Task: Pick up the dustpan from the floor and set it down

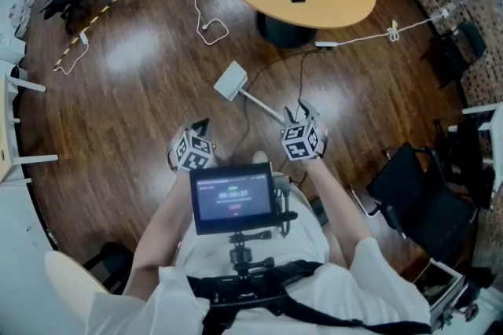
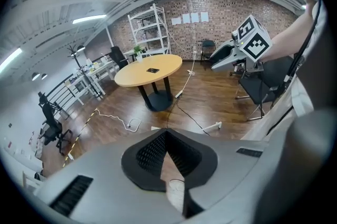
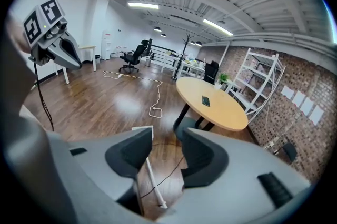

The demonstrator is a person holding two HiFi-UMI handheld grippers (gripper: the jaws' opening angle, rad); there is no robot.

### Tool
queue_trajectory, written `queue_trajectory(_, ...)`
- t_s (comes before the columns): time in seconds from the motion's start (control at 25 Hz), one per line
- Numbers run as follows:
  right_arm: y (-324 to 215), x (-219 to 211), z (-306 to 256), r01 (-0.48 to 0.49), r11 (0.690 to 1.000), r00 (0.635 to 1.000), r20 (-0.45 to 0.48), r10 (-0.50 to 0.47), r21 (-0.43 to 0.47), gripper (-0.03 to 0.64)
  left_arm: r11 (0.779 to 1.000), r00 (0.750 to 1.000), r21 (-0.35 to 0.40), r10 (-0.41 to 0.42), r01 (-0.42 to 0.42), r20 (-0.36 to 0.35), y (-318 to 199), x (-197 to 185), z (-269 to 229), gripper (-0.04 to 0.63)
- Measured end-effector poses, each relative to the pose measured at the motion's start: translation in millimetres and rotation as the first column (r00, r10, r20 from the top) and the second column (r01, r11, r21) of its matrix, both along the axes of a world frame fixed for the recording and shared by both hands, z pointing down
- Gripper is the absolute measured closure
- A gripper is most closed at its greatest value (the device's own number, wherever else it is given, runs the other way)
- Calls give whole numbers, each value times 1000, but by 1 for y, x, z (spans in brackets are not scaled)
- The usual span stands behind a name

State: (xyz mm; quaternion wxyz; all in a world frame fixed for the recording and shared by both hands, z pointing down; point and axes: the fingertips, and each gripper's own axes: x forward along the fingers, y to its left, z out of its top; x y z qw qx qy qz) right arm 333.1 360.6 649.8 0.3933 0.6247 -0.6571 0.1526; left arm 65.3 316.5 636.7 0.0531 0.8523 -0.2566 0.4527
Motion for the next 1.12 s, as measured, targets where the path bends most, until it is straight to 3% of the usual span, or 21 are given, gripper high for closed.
queue_trajectory(0.16,11,-9,4,30,999,1000,9,-30,-15,407,999,999,-17,-41,41,0,19,-10,1,601)
queue_trajectory(0.48,13,-27,9,71,997,997,30,-71,-15,407,998,999,-41,-45,44,-2,30,-17,10,601)
queue_trajectory(1.12,-22,-91,17,36,999,996,81,-33,-38,408,998,1000,-49,-26,26,5,-9,-74,5,601)
